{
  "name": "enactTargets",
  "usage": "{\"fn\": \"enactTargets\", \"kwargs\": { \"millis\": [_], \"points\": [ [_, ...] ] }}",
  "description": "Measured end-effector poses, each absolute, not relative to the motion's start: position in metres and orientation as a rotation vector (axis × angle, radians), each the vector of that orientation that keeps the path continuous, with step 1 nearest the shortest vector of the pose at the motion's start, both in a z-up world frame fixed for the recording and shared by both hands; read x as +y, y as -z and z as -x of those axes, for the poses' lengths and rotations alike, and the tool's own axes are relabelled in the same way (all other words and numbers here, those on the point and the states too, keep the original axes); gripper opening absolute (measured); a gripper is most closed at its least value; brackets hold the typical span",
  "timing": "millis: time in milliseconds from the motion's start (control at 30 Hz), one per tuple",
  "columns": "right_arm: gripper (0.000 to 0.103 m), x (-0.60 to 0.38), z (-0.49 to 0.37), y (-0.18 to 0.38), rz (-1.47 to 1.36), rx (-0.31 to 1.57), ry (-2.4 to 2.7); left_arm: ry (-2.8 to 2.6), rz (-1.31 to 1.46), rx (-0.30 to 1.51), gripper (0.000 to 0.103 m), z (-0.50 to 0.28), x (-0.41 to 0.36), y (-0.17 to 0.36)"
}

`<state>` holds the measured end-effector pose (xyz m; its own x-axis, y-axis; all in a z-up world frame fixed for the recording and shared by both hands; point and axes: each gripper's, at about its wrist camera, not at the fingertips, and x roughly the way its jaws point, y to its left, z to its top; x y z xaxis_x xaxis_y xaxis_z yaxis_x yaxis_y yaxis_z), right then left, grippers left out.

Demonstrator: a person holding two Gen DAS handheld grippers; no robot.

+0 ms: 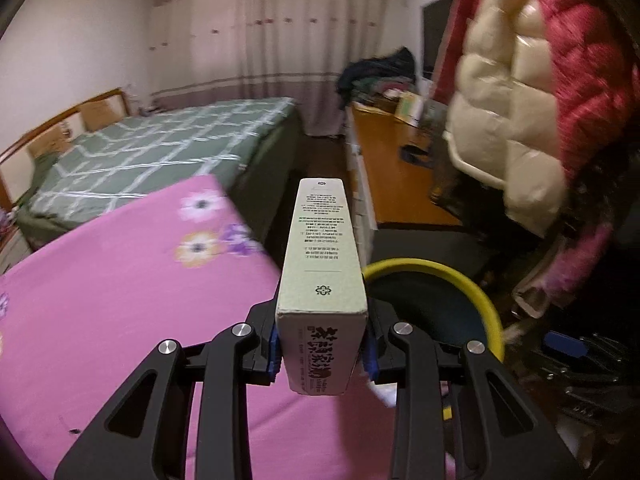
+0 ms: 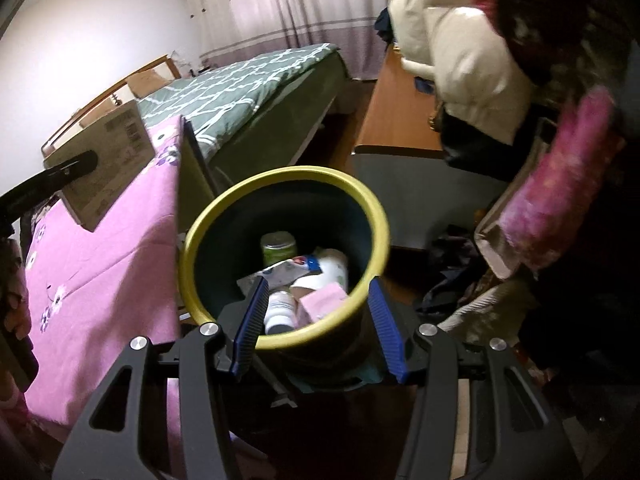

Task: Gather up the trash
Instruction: 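Carry the pale green box over the bin and open the left tool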

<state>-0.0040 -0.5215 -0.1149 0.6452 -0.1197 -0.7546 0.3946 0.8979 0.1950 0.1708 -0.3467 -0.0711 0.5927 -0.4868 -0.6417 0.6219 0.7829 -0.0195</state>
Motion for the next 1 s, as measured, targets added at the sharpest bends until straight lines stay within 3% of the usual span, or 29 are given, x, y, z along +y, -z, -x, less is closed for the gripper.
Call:
{"fn": "enactTargets", "kwargs": {
  "millis": [567,600,633,700,1000],
  "points": [
    [0.053,-0.540,0.034,0.116,-0.399,0.804,0.351,0.765,-0.280,0.862,0.031,-0.168,-0.444,0.132],
    [0.054,-0.539,0.035,0.115,-0.396,0.804,0.350,0.760,-0.280,0.871,0.037,-0.171,-0.444,0.135],
    [0.054,-0.537,0.035,0.115,-0.391,0.804,0.349,0.751,-0.272,0.880,0.065,-0.172,-0.442,0.137],
    [0.057,-0.533,0.035,0.113,-0.376,0.804,0.348,0.736,-0.247,0.861,0.092,-0.170,-0.433,0.136],
    [0.062,-0.510,0.033,0.107,-0.331,0.796,0.306,0.708,-0.190,0.769,0.094,-0.147,-0.346,0.095]
  ]
}}
